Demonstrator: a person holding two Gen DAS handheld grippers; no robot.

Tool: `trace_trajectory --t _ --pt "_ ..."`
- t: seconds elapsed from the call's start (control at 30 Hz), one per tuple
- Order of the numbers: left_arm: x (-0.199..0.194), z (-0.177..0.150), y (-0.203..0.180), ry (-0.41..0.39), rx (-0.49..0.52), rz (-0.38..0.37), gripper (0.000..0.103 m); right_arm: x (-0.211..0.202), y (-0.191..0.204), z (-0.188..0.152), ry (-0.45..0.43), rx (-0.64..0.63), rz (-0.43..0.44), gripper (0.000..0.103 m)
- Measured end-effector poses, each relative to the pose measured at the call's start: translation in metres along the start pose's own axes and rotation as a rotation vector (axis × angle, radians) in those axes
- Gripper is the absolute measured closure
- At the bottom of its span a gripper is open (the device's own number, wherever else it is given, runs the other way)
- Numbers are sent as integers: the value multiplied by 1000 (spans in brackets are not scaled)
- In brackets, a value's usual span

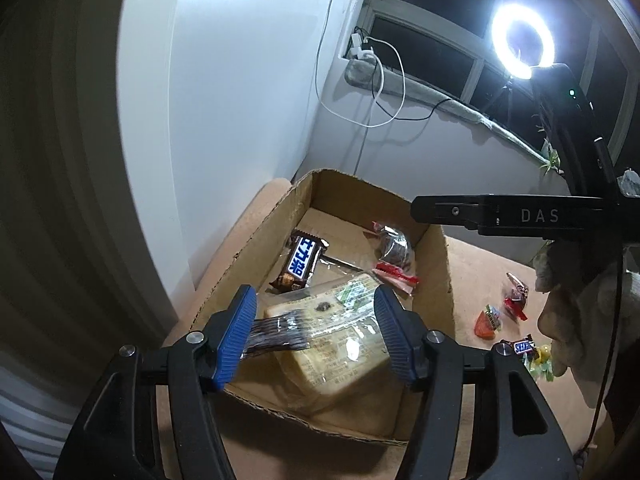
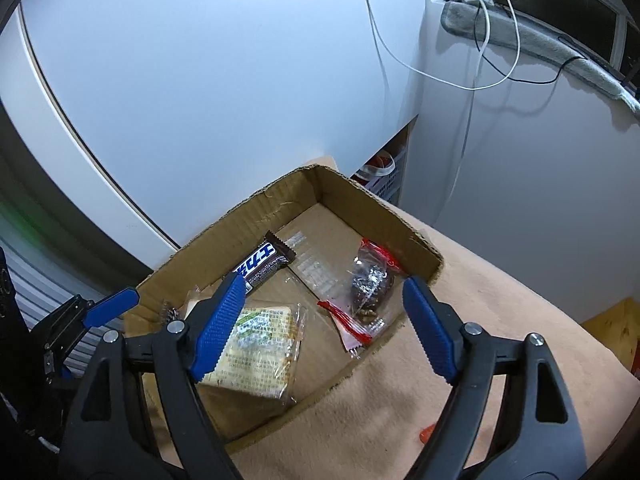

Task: Organize snacks
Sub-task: 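Carry both items into the box and open both grippers, then move both open grippers back toward the remaining candies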

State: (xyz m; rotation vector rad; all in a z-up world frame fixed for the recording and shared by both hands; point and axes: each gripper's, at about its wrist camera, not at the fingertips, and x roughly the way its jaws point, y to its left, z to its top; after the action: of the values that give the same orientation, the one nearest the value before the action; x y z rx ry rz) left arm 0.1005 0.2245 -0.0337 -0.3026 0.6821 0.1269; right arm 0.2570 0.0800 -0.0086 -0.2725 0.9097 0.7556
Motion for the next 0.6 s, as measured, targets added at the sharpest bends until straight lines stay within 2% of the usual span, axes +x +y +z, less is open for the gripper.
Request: trace_trajectory --t 0.3,0.6 --pt "-17 -4 -26 -13 43 -33 42 -45 -22 -18 -50 26 -26 20" --pt "-29 -11 -66 -26 86 -101 42 -112 -64 -71 -111 55 -96 20"
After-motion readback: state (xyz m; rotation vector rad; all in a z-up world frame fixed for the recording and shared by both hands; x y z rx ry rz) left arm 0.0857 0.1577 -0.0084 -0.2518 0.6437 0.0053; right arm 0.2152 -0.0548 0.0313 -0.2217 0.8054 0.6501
